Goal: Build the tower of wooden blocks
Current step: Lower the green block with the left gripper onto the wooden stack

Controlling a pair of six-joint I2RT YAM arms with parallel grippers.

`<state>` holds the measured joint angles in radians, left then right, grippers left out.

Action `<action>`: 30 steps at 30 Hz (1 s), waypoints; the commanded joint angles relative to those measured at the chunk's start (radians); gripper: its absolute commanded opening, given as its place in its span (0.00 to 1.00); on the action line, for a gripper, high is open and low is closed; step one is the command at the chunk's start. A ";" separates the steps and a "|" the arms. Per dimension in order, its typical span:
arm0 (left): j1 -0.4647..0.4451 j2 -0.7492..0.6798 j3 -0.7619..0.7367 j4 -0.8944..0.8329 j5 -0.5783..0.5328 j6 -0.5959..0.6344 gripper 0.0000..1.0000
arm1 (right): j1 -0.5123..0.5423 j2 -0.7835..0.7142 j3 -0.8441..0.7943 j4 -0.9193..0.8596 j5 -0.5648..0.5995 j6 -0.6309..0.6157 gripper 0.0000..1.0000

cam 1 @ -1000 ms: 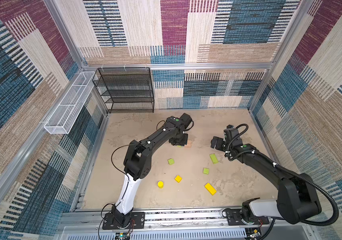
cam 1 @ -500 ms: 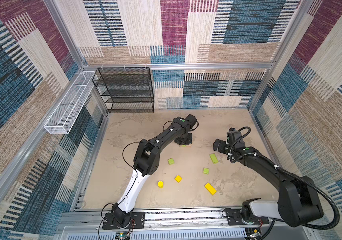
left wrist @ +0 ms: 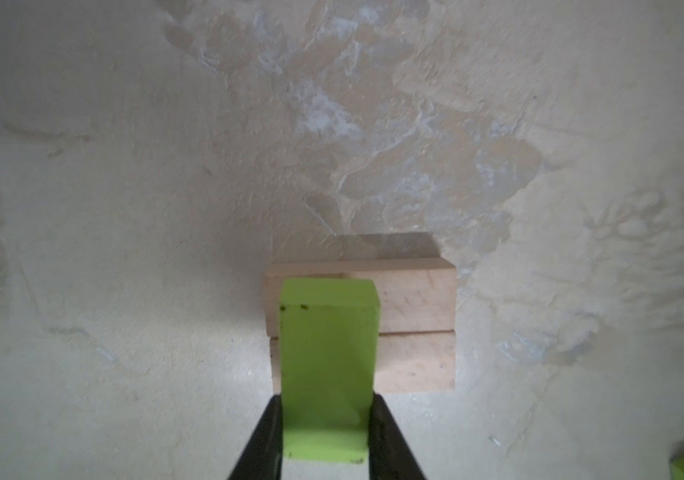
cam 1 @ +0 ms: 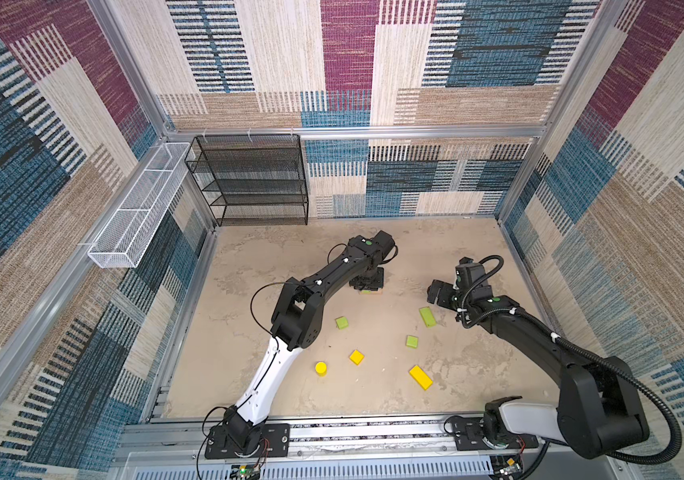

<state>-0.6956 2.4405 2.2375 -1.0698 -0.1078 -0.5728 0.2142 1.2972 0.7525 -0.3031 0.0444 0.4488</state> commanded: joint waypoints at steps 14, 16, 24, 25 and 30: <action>0.001 0.025 0.030 -0.010 -0.010 -0.029 0.15 | -0.006 0.009 0.003 0.025 -0.004 0.010 0.99; 0.001 0.025 0.030 -0.012 -0.010 -0.029 0.16 | -0.006 0.008 -0.001 0.028 -0.005 0.013 0.99; 0.001 0.026 0.036 -0.013 -0.011 -0.039 0.24 | -0.007 0.008 -0.008 0.032 -0.003 0.008 0.99; 0.001 0.026 0.036 -0.013 -0.011 -0.039 0.25 | -0.007 0.007 -0.008 0.030 -0.002 0.008 0.99; 0.001 0.026 0.036 -0.015 -0.016 -0.040 0.31 | -0.010 0.004 -0.009 0.029 0.003 0.007 0.99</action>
<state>-0.6956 2.4626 2.2681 -1.0729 -0.1097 -0.5987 0.2058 1.3045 0.7448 -0.3012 0.0372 0.4488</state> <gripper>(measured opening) 0.325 0.993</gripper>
